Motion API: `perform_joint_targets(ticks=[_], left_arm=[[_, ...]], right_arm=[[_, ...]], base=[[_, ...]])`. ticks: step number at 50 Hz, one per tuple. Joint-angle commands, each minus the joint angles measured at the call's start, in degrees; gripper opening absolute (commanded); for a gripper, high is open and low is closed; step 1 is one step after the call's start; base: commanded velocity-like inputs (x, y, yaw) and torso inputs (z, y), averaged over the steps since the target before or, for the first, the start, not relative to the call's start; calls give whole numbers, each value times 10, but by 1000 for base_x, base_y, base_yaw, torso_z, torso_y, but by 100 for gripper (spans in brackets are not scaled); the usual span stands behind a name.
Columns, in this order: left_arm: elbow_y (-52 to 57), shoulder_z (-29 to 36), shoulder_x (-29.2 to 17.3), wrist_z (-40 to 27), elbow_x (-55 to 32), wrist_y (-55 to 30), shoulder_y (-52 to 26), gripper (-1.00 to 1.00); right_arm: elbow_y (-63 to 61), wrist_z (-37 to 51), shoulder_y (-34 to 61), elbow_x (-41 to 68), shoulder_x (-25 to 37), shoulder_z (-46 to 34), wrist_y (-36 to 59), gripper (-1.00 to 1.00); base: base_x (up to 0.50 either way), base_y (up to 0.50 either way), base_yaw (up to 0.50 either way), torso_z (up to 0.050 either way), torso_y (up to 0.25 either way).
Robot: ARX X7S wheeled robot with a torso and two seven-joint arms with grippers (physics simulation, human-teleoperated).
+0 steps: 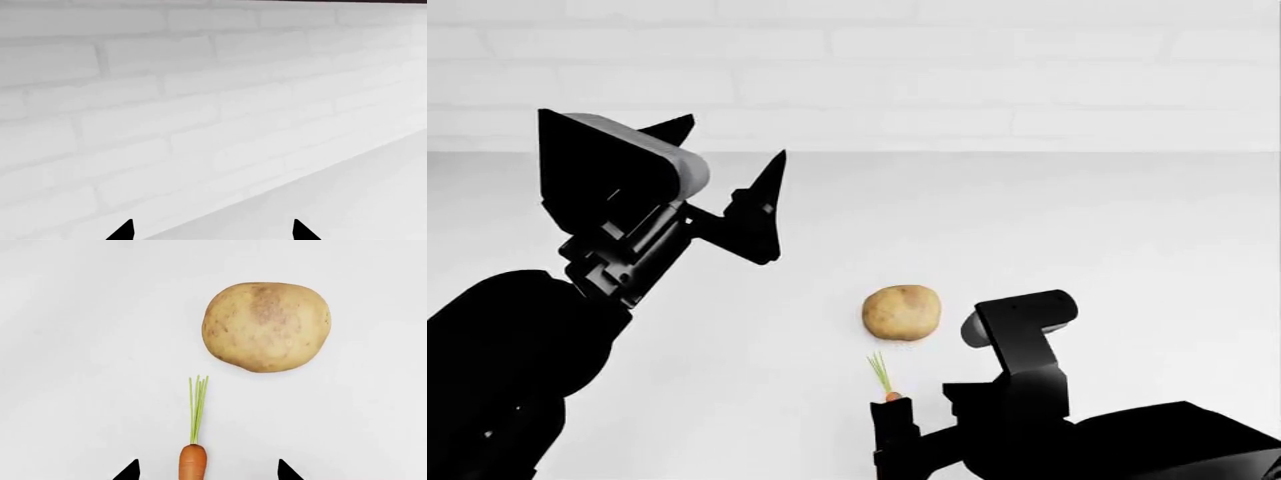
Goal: Pick the carrot, potato from the counter and place them in the cabinet. Then close the cabinet.
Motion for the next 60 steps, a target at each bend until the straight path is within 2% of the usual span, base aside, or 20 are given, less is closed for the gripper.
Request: perform_joint_targets(ticks=[1, 8, 9, 22, 32, 38, 47, 55, 60], left_arm=[[-1, 11, -8, -2, -2, 1, 27, 100], [-3, 12, -9, -2, -3, 3, 27, 100], [-3, 12, -9, -3, -3, 3, 27, 100], [3, 9, -11, -7, -10, -2, 25, 100], [5, 9, -12, -11, -13, -3, 23, 100], [5, 9, -13, -12, -13, -1, 24, 100], [7, 8, -13, -14, -16, -2, 25, 100], [8, 10, -14, -17, -19, -7, 19, 100], [12, 6, -16, -19, -23, -11, 18, 100]], right_arm=[[2, -6, -12, 2, 3, -11, -1, 100], [-7, -7, -15, 3, 8, -12, -1, 100], [-11, -6, -13, -2, 9, -12, 1, -100], [-33, -8, 16, -40, 18, -35, 45, -100], [-87, -44, 39, -91, 19, 9, 46, -100], [-124, -41, 58, -61, 27, 41, 17, -100], [-151, -46, 90, -29, 19, 35, 11, -100], [-164, 6, 200, 1, 31, 43, -10, -100], [-155, 11, 229, -20, 36, 51, -5, -100]], base=[[0, 0, 0, 0, 0], [0, 0, 0, 0, 0], [0, 0, 0, 0, 0], [0, 0, 0, 0, 0], [0, 0, 0, 0, 0], [0, 0, 0, 0, 0], [0, 0, 0, 0, 0], [0, 0, 0, 0, 0], [0, 0, 0, 0, 0]])
